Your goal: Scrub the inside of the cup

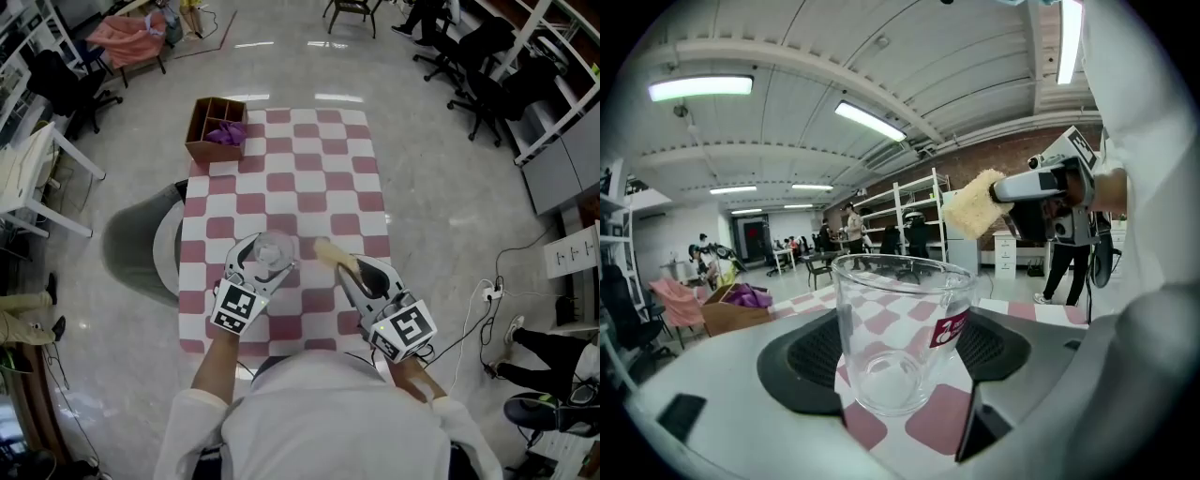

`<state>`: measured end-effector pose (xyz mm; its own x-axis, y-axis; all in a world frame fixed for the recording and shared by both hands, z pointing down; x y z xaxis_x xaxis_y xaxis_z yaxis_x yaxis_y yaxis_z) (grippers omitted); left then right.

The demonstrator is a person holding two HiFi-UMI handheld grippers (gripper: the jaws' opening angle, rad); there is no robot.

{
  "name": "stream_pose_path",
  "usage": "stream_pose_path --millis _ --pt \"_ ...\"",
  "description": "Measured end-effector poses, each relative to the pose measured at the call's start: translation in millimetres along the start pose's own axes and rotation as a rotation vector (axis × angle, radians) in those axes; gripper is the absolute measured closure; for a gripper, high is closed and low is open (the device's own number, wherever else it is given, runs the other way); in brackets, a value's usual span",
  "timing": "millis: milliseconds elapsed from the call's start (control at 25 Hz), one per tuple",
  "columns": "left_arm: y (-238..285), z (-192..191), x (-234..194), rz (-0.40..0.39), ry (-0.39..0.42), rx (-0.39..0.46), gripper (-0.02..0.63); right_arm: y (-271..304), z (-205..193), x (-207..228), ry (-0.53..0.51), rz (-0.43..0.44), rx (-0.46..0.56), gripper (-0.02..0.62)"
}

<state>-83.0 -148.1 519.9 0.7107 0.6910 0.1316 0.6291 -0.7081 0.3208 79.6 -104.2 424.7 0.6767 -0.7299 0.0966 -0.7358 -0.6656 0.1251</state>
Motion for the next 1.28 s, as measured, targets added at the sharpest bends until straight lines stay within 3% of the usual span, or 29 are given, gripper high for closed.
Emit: stream_pose_path --millis 280,680,1280 --pt "-21 25 11 0.079 0.137 -0.042 0.249 6 15 -13 -0.006 0.080 0.045 0.508" --pt "-25 40 28 0.121 0.198 -0.082 0.249 2 29 -35 -0.072 0.178 0.059 0.508" --pt "-28 45 51 0.105 0.361 -0.134 0.247 31 11 -54 -0.175 0.269 -0.098 0.509"
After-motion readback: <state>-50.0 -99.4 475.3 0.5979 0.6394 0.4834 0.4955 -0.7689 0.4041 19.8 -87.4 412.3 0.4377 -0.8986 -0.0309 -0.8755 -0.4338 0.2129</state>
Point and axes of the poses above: the fingertips, and each gripper's own axes: y forward along the fingers, x to its right, z out of its top, the point moved 4 cm from there along -y, backward along the fingers, and after that the axes turned 2 degrees about z, right-handed, at the moved point
